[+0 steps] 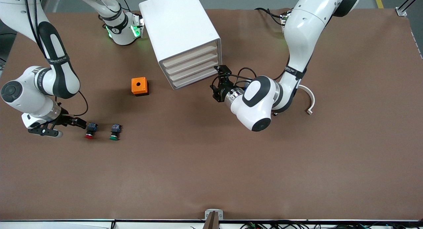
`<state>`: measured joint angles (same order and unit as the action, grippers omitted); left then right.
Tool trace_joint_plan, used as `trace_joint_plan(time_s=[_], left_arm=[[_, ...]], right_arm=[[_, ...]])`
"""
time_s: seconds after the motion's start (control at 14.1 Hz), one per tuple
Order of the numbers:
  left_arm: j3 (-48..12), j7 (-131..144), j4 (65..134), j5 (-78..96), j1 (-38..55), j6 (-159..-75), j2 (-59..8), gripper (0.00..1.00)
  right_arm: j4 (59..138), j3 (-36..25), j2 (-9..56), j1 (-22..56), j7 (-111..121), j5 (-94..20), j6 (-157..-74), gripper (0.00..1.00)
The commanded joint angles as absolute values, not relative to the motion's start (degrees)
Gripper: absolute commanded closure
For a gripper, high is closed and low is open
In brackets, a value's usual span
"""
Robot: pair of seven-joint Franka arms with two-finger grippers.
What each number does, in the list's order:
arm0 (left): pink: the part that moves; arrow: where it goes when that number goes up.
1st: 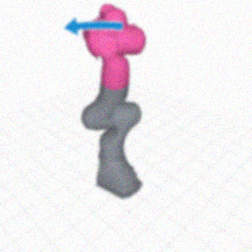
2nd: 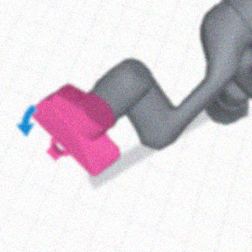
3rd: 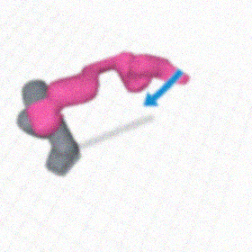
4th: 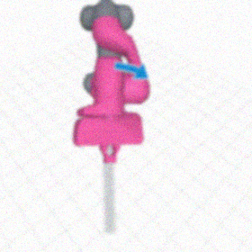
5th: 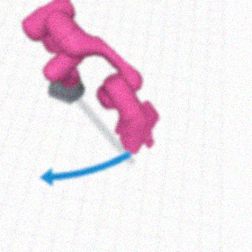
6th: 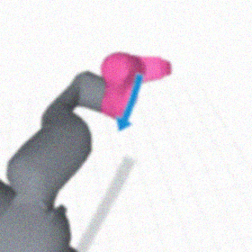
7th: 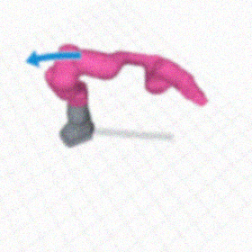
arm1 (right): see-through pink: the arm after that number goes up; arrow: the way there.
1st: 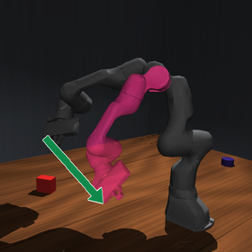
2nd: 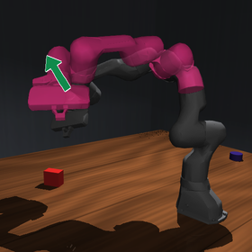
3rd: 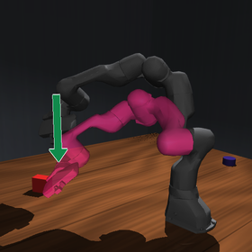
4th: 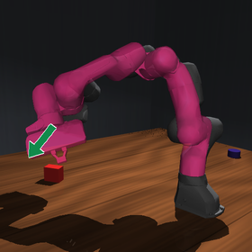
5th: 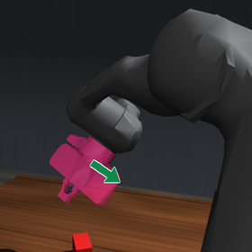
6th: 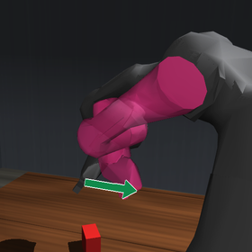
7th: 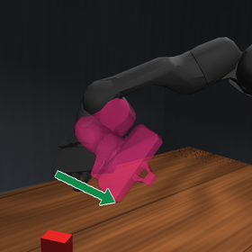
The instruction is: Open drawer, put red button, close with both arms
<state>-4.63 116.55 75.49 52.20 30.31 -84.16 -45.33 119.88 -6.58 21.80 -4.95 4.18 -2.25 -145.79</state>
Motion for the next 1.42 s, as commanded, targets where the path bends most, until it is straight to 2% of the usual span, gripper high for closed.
trace_joint_plan(time_s=[0.0,0.14,0.28,0.92,1.06,1.2,1.35], left_arm=[[-4.75,123.46,74.09,55.89,30.59,-83.14,-49.91,0.23],[-4.75,125.86,74.88,58.09,30.59,-83.14,-51.15,0.37],[-6.75,126.03,74.88,58.88,30.59,-83.14,-51.68,0.42],[-9.58,130.96,77.08,58.89,32.34,-79.28,-55.55,0.47],[-9.67,131.04,77.08,58.97,33.04,-79.10,-55.81,0.53],[-9.67,131.04,77.08,59.06,34.01,-79.01,-55.90,0.57],[-9.67,131.04,76.99,58.97,34.80,-78.84,-55.64,0.61]], right_arm=[[121.81,-5.89,22.85,-4.75,4.13,-3.25,-150.19,0.00],[121.99,-5.71,23.99,-4.57,3.96,-3.34,-151.08,0.00],[121.99,-5.36,25.04,-4.57,3.96,-4.48,-152.31,0.00],[122.78,-5.10,26.98,-3.52,3.96,-8.61,-152.84,0.00],[123.05,-5.10,27.16,-3.43,3.96,-8.53,-153.45,0.01],[123.31,-5.10,27.51,-3.43,3.96,-8.61,-153.72,0.08],[123.31,-5.10,27.51,-3.17,4.04,-8.53,-153.55,0.26]])
